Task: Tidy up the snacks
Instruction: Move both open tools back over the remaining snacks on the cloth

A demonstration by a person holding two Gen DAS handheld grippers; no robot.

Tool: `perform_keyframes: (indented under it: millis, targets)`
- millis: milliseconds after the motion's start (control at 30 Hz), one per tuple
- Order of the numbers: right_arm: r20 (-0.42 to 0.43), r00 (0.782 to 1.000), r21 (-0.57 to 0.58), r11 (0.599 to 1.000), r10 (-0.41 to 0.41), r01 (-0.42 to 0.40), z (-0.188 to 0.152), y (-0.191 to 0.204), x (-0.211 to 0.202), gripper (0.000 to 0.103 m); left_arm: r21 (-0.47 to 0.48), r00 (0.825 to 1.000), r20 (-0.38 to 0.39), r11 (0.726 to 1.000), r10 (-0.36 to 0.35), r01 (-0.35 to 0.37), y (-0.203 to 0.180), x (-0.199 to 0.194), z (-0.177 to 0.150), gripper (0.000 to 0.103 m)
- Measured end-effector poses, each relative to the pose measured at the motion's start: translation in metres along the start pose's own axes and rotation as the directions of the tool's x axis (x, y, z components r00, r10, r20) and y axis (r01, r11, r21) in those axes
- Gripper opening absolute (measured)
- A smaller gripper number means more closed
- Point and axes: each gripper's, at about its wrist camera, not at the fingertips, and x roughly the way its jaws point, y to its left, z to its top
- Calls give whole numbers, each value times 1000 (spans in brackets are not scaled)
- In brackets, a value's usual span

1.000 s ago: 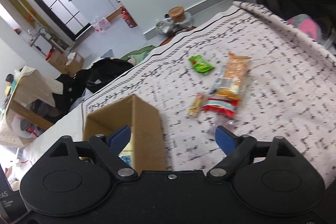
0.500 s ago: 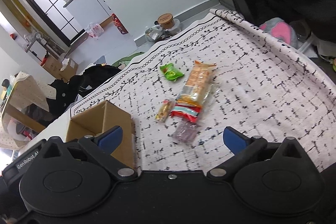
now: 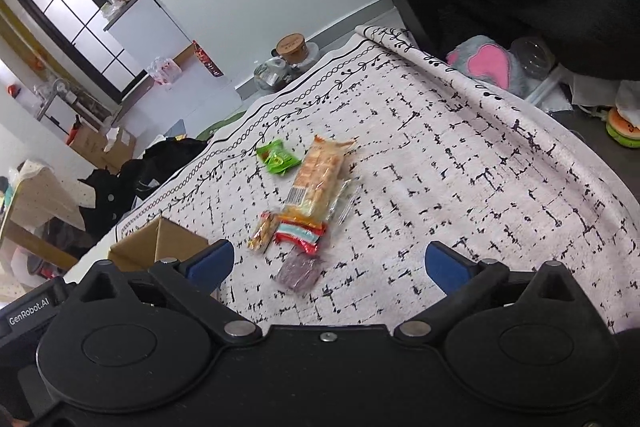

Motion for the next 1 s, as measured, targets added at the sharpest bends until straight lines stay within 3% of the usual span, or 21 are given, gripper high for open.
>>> perform_keyframes:
  millis: [533,667,1000]
  targets:
    - [19,999,62,997,43,-44,22,-33,17,103,187,996,-77,981,-45,59,-57,43,21,103]
    - [16,999,66,997,41,-42,22,-39,26,103,197,998,-59,979,-32,44,-64,56,20,102]
    - [6,998,90,994,58,-58,21,-46,51,102,174,989,-129,980,-77,99,-68,97,4,94]
